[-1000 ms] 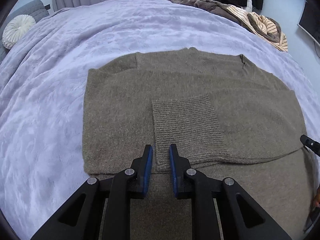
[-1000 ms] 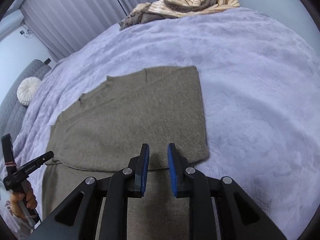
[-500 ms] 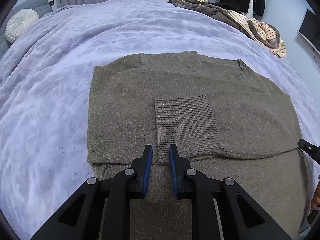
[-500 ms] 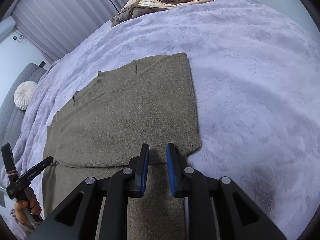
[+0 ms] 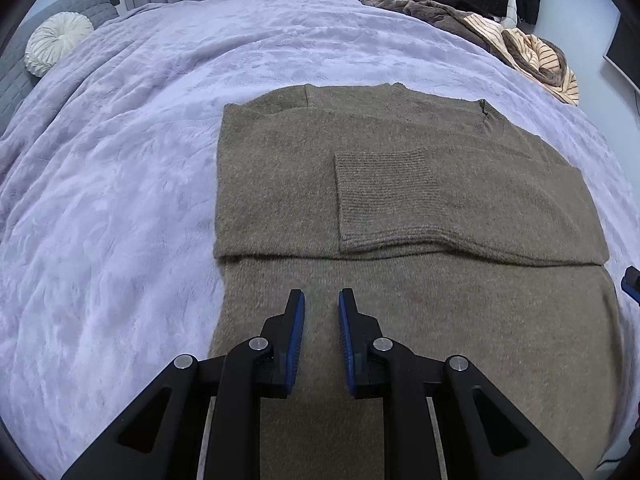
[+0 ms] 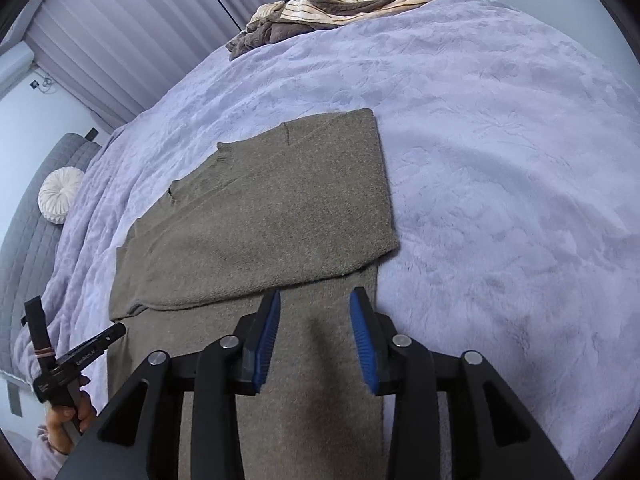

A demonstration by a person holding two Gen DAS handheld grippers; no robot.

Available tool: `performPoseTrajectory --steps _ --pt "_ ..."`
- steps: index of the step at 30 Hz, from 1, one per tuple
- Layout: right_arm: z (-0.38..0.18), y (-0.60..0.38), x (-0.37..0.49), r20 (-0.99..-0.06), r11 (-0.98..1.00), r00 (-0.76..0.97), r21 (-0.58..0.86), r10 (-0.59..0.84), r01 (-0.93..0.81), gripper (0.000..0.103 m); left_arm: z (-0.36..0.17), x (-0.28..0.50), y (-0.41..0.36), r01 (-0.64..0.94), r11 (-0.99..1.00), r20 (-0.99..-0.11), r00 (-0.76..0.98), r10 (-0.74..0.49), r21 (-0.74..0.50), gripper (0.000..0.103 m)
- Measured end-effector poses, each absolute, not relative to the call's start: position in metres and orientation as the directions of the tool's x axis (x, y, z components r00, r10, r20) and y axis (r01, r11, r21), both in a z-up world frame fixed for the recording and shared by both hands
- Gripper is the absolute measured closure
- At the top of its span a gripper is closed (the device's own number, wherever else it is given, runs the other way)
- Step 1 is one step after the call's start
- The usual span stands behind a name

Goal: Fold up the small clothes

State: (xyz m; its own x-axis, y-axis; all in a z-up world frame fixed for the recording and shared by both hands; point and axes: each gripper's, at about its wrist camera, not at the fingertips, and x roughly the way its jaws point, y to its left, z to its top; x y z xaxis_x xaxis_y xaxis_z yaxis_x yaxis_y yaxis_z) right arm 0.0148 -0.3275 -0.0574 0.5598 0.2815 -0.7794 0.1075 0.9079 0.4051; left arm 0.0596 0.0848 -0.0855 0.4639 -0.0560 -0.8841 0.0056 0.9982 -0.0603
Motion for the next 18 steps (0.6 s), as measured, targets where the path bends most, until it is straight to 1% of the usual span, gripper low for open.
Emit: performPoseTrajectory --steps 1,2,3,4,8,11,14,18 --pt "-0.056 -0.325 0.011 -0.777 0.906 0.559 0.411 0.291 0.1 0.06 -0.084 0.052 0.088 -0.002 0.999 -0.884 0.466 -0.045 -0.052 0.049" --pt "-0.054 -0.323 0.005 -0.773 0.903 0.557 0.419 0.303 0.09 0.06 -0.082 0.044 0.092 -0.018 0.999 -0.883 0.468 -0.034 -0.048 0.0" --pt "-0.053 -0.322 0.001 -0.772 0.901 0.555 0.425 0.311 0.086 0.06 -0.078 0.035 0.097 -0.036 0.998 -0.867 0.498 -0.023 -0.047 0.003" --pt "-0.052 -0.32 -0.005 -0.771 0.899 0.552 0.43 0.319 0.081 0.06 -0.075 0.025 0.101 -0.039 0.998 -0.854 0.519 -0.024 -0.052 0.001" --pt "-0.052 -0.315 -0.031 -0.759 0.884 0.545 0.463 0.355 0.069 0.06 -0.072 -0.006 0.113 -0.026 0.997 -0.857 0.514 -0.045 -0.069 0.001" --pt "-0.053 -0.314 -0.05 -0.748 0.872 0.546 0.485 0.376 0.064 0.05 -0.074 -0.029 0.126 -0.025 0.993 -0.859 0.505 -0.085 -0.113 0.001" --pt "-0.054 -0.317 -0.072 -0.738 0.862 0.549 0.503 0.393 0.059 0.05 -0.08 -0.053 0.136 -0.039 0.989 -0.868 0.486 -0.103 -0.139 0.001" --pt "-0.056 -0.324 -0.101 -0.728 0.855 0.553 0.516 0.406 0.052 0.05 -0.091 -0.088 0.149 -0.022 0.977 -0.878 0.443 -0.179 -0.21 0.001"
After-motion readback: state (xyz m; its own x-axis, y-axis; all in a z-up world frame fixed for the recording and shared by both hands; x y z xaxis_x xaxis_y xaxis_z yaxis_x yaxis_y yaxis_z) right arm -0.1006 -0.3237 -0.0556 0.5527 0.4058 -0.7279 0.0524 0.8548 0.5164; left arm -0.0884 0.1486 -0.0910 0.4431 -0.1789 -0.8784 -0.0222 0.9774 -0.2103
